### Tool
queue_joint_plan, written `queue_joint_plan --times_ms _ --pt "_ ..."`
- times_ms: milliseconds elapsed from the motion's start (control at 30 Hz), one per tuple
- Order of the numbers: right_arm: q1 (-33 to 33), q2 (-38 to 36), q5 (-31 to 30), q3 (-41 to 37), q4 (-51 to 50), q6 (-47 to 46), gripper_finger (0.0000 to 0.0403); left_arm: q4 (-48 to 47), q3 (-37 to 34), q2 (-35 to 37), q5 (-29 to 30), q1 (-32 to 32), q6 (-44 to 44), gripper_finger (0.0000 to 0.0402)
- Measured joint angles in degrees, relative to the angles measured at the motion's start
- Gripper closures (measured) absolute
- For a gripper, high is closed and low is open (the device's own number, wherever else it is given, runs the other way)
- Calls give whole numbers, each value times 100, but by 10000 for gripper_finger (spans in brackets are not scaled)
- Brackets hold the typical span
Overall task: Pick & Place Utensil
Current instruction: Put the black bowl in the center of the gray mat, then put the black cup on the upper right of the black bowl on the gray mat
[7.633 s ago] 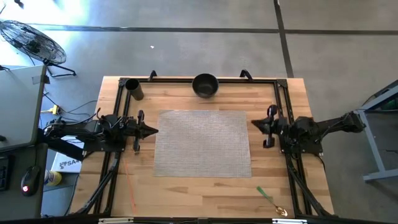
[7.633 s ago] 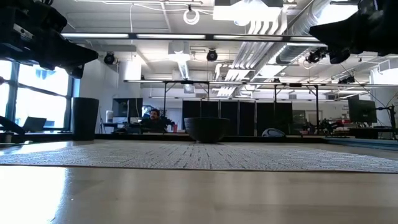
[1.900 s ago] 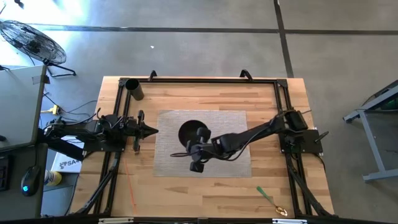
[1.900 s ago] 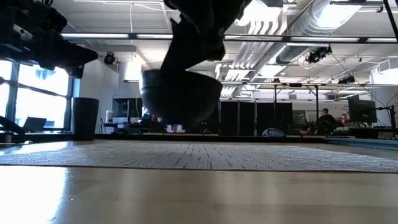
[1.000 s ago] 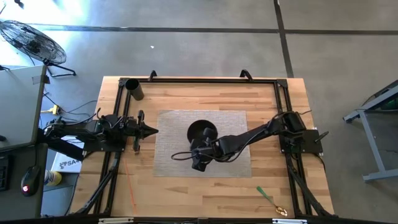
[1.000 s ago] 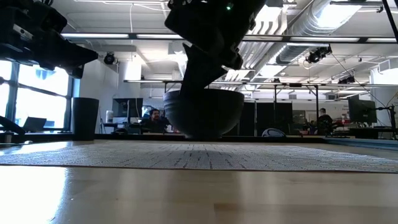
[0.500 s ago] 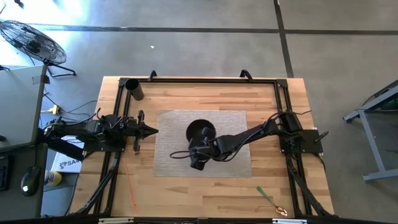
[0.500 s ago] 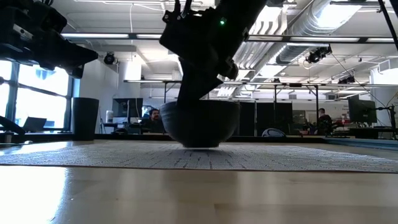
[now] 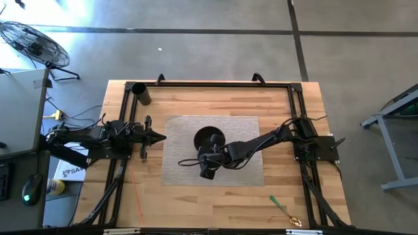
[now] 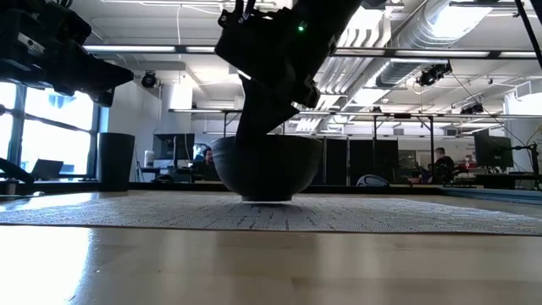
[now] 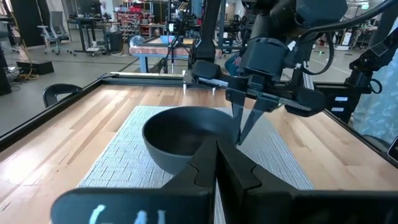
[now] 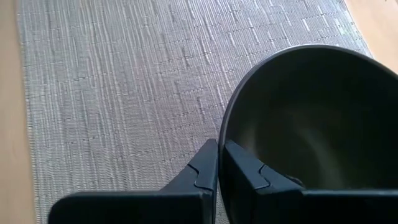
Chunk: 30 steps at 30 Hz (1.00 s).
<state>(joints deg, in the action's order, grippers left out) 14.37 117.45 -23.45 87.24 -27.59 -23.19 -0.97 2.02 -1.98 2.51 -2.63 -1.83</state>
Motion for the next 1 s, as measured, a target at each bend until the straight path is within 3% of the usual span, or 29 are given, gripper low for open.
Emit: queue_joint_plan --times_ms 233,600,1000 --pt "0 0 204 0 -53 9 382 0 0 0 0 0 0 401" --pt "0 -61 -181 0 -29 13 280 0 0 0 1 0 0 401" --pt "61 -736 -486 2 453 792 231 2 0 -2 1 0 0 401"
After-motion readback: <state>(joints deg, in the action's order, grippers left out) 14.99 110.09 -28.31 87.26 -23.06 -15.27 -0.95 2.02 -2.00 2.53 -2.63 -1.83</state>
